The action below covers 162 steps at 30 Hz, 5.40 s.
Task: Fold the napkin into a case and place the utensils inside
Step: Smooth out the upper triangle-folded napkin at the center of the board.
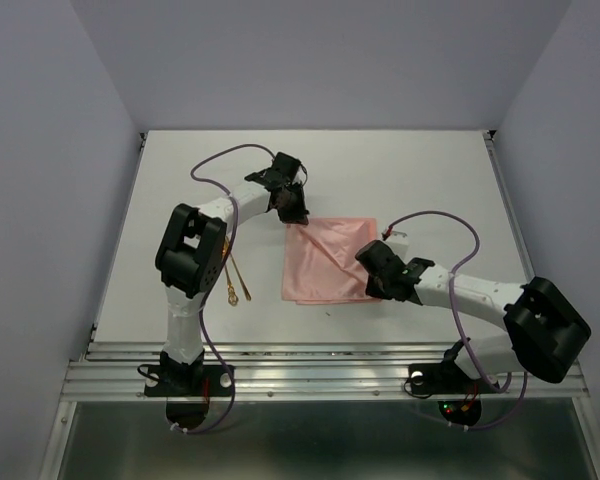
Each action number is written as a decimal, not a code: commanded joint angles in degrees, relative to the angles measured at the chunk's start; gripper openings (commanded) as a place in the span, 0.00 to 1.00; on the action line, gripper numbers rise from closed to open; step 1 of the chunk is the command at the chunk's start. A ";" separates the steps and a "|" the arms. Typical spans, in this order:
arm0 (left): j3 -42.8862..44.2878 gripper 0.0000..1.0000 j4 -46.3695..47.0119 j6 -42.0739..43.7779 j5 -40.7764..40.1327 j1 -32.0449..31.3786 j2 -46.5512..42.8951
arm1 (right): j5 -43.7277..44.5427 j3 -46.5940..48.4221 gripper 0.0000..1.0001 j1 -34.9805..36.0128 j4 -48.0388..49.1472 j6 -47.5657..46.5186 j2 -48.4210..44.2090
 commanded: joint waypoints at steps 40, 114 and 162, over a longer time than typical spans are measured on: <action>-6.65 0.06 0.59 -0.77 -6.32 -4.34 -8.91 | -14.85 24.40 0.54 -23.90 10.85 -18.78 17.86; -4.37 0.07 0.58 -0.16 -6.06 -6.98 -7.59 | -18.98 1.91 0.22 -15.29 4.26 -8.23 -6.48; 3.89 0.07 -3.98 4.68 -14.67 -1.88 2.95 | -18.99 18.08 0.21 -12.83 12.34 -7.79 20.67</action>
